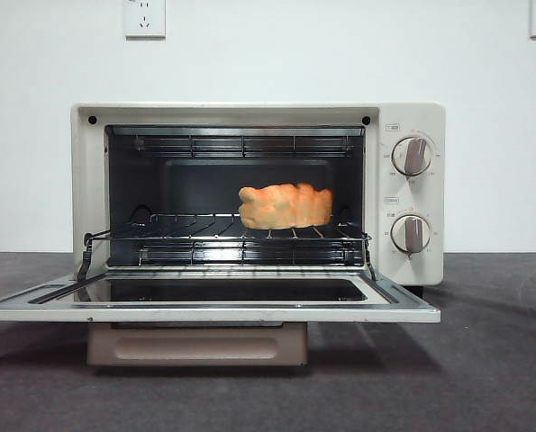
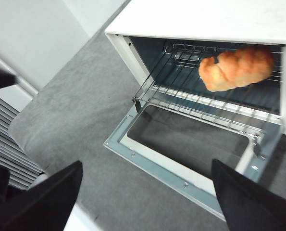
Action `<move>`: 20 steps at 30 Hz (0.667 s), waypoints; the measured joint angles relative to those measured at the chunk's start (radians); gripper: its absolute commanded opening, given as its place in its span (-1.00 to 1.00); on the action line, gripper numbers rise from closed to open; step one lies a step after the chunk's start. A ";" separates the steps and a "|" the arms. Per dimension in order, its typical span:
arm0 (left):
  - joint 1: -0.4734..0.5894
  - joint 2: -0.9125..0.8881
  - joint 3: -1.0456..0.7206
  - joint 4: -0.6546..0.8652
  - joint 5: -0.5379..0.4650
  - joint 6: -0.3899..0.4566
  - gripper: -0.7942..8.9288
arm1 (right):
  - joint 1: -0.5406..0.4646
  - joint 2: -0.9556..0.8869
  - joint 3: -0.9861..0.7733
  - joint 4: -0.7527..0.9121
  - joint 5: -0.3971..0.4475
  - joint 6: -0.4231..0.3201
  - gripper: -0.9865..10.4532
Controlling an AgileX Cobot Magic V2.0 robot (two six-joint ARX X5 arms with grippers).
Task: The left arm flap open the oven, the right arm pick bread and place it into oven, the left arm flap close the oven
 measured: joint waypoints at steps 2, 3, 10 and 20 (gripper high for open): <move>0.071 0.062 0.000 0.003 0.074 0.019 -0.82 | -0.009 -0.061 0.000 -0.051 0.001 -0.005 -0.08; 0.099 0.087 0.000 0.003 0.097 0.027 -0.82 | -0.014 -0.085 0.000 -0.072 0.002 -0.007 -0.08; 0.395 0.252 -0.002 0.010 0.367 0.092 -0.82 | -0.022 -0.216 0.001 -0.193 0.003 -0.014 -0.08; 0.554 0.283 -0.304 0.212 0.485 0.085 -0.82 | -0.022 -0.251 0.002 -0.222 0.002 0.005 -0.08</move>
